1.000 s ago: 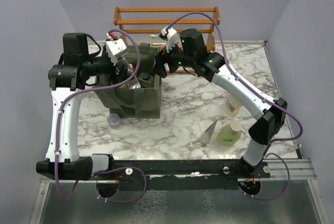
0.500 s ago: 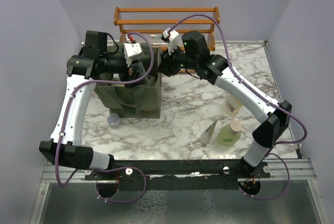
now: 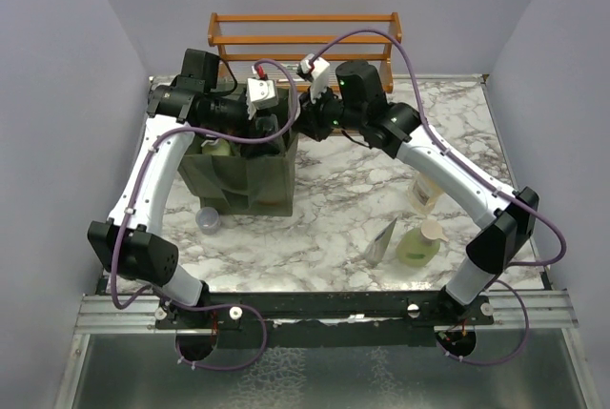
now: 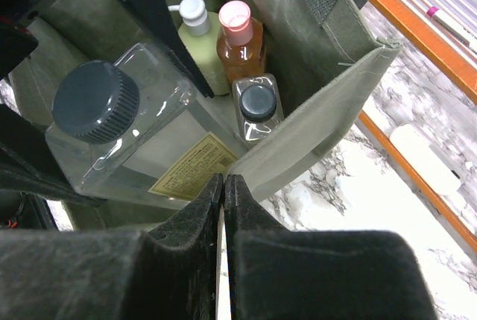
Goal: Place the personal care products into the canvas bag
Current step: Place the care product in the canvas bag.
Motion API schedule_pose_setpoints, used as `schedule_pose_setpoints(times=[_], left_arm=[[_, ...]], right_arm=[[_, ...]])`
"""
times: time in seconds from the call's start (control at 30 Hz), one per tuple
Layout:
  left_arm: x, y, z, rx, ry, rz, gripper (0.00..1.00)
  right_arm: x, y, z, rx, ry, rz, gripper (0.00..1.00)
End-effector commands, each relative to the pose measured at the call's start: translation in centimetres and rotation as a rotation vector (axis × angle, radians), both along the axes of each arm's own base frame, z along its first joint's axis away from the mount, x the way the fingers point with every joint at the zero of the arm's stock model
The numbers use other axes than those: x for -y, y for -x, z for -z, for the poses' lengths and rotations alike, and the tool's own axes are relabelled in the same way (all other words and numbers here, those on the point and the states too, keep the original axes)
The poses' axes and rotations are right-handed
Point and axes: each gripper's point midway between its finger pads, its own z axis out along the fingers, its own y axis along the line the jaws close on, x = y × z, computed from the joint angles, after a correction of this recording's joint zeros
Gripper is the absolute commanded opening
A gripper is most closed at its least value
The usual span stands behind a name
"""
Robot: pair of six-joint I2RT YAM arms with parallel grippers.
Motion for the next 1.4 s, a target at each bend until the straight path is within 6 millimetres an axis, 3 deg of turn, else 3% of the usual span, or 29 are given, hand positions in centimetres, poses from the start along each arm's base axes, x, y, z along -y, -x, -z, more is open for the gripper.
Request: schedule_pose_setpoints(times=[0.0, 0.5, 0.93, 1.37], left_arm=[[1.8, 0.5, -4.2, 0.162, 0.115, 0.144, 0.0], [3.1, -2.0, -3.0, 0.198, 0.126, 0.186, 0.0], [3.3, -5.4, -2.6, 0.263, 0.09, 0.166, 0.0], [2.9, -7.0, 0.3, 0.307, 0.027, 0.149, 0.0]], right_arm=[[0.5, 1.1, -2.1, 0.046, -0.032, -0.019, 0.03], [0.4, 2.5, -3.0, 0.036, -0.072, -0.066, 0.01], [0.5, 1.9, -1.9, 0.035, -0.048, -0.051, 0.01], [1.2, 1.5, -1.3, 0.002, -0.057, -0.029, 0.01]])
